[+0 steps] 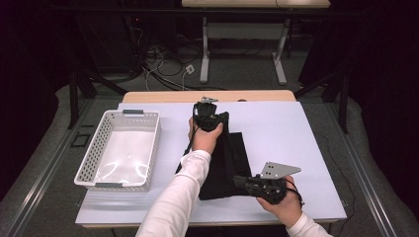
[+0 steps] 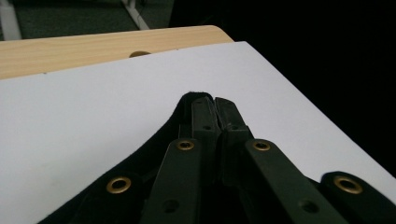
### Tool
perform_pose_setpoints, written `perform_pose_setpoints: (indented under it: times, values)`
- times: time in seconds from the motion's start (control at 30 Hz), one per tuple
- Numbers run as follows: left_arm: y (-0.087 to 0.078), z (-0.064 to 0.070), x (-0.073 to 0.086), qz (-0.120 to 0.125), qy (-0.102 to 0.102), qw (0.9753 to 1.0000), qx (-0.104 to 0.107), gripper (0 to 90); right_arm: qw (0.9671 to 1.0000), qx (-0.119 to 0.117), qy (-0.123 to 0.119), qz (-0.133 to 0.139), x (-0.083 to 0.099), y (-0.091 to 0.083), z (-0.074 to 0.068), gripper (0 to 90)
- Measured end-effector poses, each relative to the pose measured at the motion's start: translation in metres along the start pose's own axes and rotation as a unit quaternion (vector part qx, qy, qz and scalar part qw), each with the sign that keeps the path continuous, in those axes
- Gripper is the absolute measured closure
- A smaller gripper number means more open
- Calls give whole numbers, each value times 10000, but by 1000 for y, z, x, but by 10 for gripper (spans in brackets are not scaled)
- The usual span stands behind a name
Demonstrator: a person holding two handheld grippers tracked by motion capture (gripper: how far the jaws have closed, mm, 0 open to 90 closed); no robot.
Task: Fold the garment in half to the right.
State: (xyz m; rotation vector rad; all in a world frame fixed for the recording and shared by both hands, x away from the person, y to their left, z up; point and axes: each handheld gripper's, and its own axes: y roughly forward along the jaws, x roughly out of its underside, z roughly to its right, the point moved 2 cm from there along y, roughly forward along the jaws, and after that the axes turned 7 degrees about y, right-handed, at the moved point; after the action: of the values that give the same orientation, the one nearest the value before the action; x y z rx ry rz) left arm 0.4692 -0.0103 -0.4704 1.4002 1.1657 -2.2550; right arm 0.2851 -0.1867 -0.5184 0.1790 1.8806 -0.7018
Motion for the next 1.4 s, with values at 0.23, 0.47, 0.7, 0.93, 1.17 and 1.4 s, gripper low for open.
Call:
perform_pose_setpoints:
  times: [0.23, 0.47, 0.7, 0.93, 1.17, 1.4]
  values:
    - [13, 4, 3, -36, 54, 9999, 101, 879, 9998, 130, 177, -6, 8, -9, 10, 875]
    - [10, -2, 5, 14, 163, 9998, -87, 607, 9980, 398, 466, -162, 12, -10, 20, 874]
    - [-6, -15, 14, -30, 142, 9995, -297, 487, 9970, 464, 561, -259, 17, -11, 24, 870]
    - [-21, -23, 25, 110, 70, 9994, -327, 440, 9946, 597, 700, -491, 25, -15, 28, 863]
    - [-38, -29, 34, 231, 78, 9989, -390, 411, 9936, 682, 726, -529, 25, -27, 25, 733]
    - [-48, -41, 43, 277, -52, 9980, -566, 385, 9953, 859, 433, -112, 23, -24, 24, 548]
